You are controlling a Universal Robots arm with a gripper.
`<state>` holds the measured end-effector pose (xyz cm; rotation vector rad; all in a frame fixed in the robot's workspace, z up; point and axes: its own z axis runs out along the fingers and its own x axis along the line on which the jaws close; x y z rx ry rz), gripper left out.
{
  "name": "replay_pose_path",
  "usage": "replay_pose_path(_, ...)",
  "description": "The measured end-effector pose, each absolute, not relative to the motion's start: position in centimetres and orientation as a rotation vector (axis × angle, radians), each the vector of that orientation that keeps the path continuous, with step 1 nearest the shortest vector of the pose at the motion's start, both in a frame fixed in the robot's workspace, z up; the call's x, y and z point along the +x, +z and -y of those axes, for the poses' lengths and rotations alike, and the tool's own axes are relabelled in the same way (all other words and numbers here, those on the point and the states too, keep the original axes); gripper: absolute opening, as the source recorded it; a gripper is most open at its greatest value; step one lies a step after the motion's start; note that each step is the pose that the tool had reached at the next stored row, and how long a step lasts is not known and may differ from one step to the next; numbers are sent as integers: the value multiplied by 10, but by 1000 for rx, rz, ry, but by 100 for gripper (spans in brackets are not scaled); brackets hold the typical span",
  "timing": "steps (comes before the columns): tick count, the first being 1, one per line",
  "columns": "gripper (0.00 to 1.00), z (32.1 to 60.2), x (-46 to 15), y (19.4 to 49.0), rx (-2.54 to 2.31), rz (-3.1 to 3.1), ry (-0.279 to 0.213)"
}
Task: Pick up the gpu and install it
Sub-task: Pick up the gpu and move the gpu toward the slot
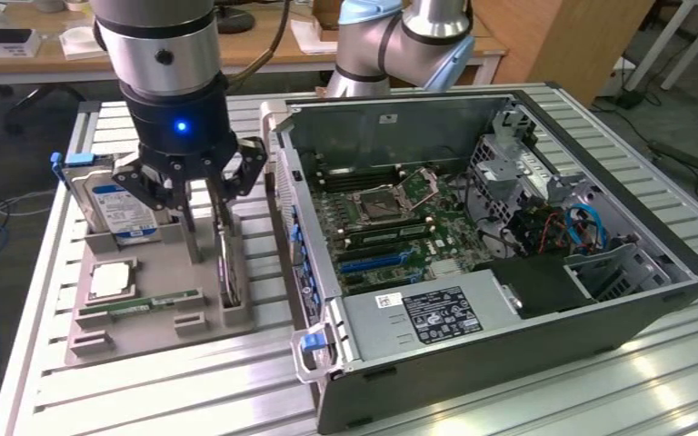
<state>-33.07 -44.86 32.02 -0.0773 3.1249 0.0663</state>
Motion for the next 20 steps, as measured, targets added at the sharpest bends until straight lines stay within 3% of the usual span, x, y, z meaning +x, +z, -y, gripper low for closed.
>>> replay_pose_path(20, 42, 454, -329, 299, -80, -3125, 66)
